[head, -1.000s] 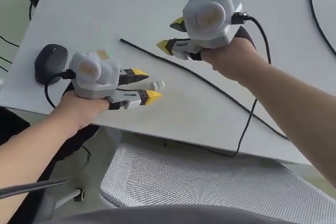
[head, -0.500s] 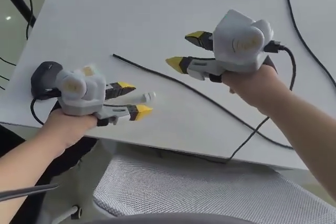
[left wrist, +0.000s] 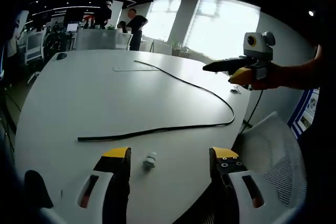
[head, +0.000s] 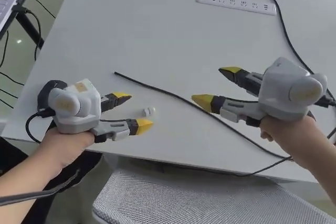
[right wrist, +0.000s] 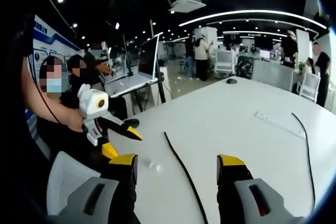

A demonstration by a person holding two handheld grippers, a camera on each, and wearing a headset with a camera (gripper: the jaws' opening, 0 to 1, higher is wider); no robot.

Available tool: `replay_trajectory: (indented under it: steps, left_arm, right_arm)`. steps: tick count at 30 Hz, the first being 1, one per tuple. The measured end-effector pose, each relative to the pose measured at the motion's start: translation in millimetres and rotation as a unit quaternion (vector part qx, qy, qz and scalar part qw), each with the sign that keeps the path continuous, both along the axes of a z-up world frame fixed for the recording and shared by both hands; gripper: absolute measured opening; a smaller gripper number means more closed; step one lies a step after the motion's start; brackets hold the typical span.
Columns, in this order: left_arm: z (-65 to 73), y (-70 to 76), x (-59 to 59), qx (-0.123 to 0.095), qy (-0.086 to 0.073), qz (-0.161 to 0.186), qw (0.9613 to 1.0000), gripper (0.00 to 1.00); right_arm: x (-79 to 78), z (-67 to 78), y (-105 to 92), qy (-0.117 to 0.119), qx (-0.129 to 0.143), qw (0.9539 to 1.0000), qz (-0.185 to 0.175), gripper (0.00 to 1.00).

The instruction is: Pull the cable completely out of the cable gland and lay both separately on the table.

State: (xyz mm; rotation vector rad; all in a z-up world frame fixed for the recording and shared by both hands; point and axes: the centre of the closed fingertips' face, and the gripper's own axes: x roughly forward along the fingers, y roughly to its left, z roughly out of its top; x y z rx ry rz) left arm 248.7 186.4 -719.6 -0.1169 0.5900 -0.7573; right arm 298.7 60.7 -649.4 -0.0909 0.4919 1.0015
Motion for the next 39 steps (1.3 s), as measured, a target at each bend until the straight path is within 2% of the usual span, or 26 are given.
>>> replay_trajectory:
  steps: [1, 7, 10, 13, 17, 20, 26, 30, 36, 39]
  left_arm:
    - [1.7, 0.0, -0.9, 0.0, -0.002, 0.001, 1.0, 0.61]
    - [12.3, 1.1, -8.6, 0.003, -0.012, 0.011, 0.9999, 0.66]
    - [15.4, 3.0, -12.6, 0.007, -0.012, 0.014, 0.9998, 0.67]
    - [22.2, 4.3, -15.8, 0.009, -0.017, 0.015, 0.9997, 0.69]
    - [28.0, 2.8, -20.2, 0.016, -0.023, 0.009, 0.9996, 0.75]
    - [31.3, 2.4, -22.8, 0.021, -0.026, 0.008, 0.9994, 0.78]
    - [31.8, 2.1, -26.6, 0.029, -0.029, 0.007, 0.9992, 0.83]
    - [33.5, 0.9, -29.1, 0.031, -0.031, 0.005, 0.999, 0.85]
    - [36.2, 0.6, -32.3, 0.029, -0.034, 0.008, 0.9989, 0.92]
    - [31.9, 1.3, -35.4, 0.033, -0.025, 0.009, 0.9991, 0.96]
  right_arm:
    - [-3.1, 0.8, -3.2, 0.005, 0.01, 0.9999, -0.004, 0.61]
    - [-17.0, -1.6, -21.8, 0.009, 0.016, 0.9997, -0.015, 0.66]
    - [-26.7, -7.2, -33.7, 0.007, 0.011, 0.9997, -0.019, 0.68]
    - [-34.1, -13.5, -43.5, 0.02, 0.013, 0.9994, -0.026, 0.72]
    - [-47.9, -21.5, -57.0, 0.021, 0.006, 0.9992, -0.033, 0.74]
    - [-59.2, -30.2, -64.3, 0.03, 0.0, 0.9989, -0.035, 0.77]
    - [-74.2, -32.8, -63.8, 0.049, 0.005, 0.9981, -0.038, 0.85]
    - [-79.4, -32.4, -60.1, 0.05, 0.005, 0.9982, -0.032, 0.89]
    - [-76.7, -30.4, -58.8, 0.052, 0.02, 0.9978, -0.036, 0.99]
    - [-76.6, -33.3, -61.3, 0.047, 0.008, 0.9983, -0.032, 0.99]
